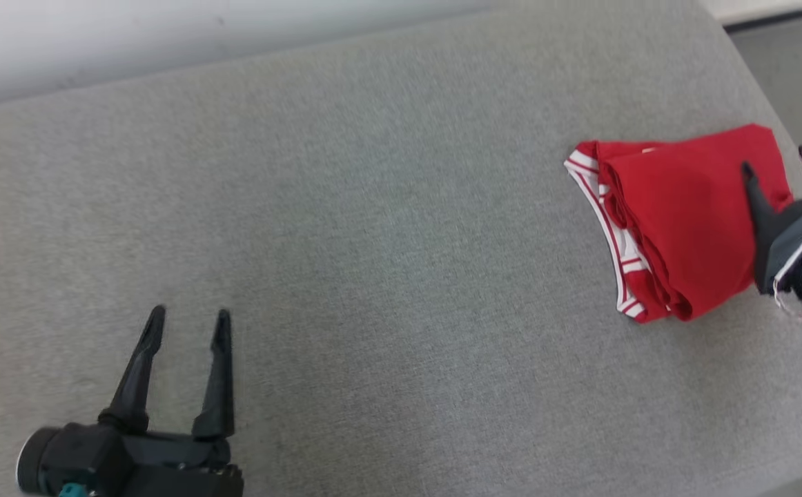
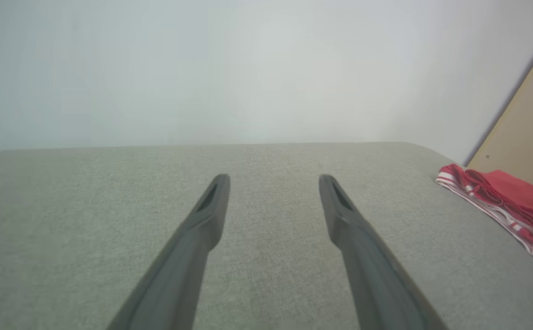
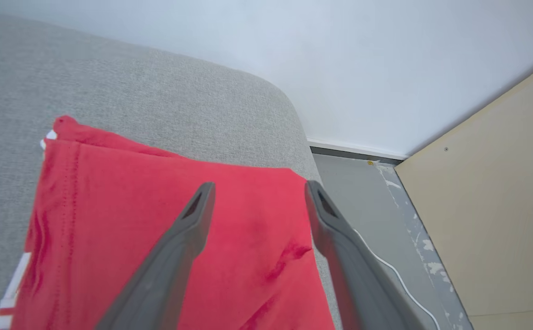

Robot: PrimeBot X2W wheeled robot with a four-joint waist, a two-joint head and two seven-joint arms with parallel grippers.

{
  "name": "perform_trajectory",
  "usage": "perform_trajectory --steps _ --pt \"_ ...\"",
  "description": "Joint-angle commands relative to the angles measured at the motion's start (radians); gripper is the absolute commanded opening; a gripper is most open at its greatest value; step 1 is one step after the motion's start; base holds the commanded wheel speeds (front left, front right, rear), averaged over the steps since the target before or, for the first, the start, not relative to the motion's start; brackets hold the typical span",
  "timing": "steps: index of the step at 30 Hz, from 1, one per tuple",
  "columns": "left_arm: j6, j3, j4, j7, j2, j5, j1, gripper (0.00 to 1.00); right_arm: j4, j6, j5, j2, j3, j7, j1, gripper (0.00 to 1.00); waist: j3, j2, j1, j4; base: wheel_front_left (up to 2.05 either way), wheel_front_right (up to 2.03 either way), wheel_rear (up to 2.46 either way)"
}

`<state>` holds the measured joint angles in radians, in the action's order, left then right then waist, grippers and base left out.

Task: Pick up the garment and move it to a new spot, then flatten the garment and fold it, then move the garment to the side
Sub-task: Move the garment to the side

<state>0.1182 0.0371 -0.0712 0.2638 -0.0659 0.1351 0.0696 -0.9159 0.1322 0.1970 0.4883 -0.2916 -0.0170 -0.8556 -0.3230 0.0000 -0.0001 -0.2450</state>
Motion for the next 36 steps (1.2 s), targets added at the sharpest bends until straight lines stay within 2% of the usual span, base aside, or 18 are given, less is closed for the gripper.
perform_trajectory --steps 1,7,11,15,21,29,36 --pt "-0.008 -0.018 0.015 0.001 0.006 0.018 -0.027 1.00 0.021 -0.002 0.017 0.002 0.012 -0.033 0.042 1.00 0.084 0.0000 0.0001 0.054 0.00 0.00 0.00" --pt "-0.025 -0.057 0.072 0.000 0.012 0.026 -0.092 1.00 0.160 -0.002 0.068 -0.033 0.080 -0.151 0.217 1.00 0.207 0.0000 0.0001 0.131 0.00 0.00 0.00" --pt "-0.037 -0.081 0.087 0.001 0.014 0.032 -0.122 1.00 0.256 -0.002 0.087 -0.055 0.115 -0.173 0.307 1.00 0.251 0.0000 0.0001 0.160 0.00 0.00 0.00" --pt "-0.033 -0.096 0.124 0.000 0.015 0.033 -0.152 1.00 0.400 -0.002 0.059 -0.127 0.164 -0.197 0.443 1.00 0.299 0.0000 0.0001 0.197 0.00 0.00 0.00" --pt "-0.025 -0.107 0.186 0.000 0.015 0.028 -0.160 1.00 0.581 -0.002 0.009 -0.226 0.182 -0.184 0.623 1.00 0.335 0.0000 0.0001 0.237 0.00 0.00 0.00" --pt "-0.021 -0.102 0.231 0.001 0.015 0.041 -0.152 1.00 0.657 -0.002 -0.044 -0.351 0.316 -0.170 0.799 1.00 0.365 0.0000 0.0001 0.266 0.00 0.00 0.00" --pt "-0.017 -0.094 0.249 0.000 0.015 0.045 -0.177 1.00 0.689 -0.002 -0.067 -0.413 0.389 -0.153 0.902 1.00 0.380 0.0000 0.0001 0.261 0.00 0.00 0.00"
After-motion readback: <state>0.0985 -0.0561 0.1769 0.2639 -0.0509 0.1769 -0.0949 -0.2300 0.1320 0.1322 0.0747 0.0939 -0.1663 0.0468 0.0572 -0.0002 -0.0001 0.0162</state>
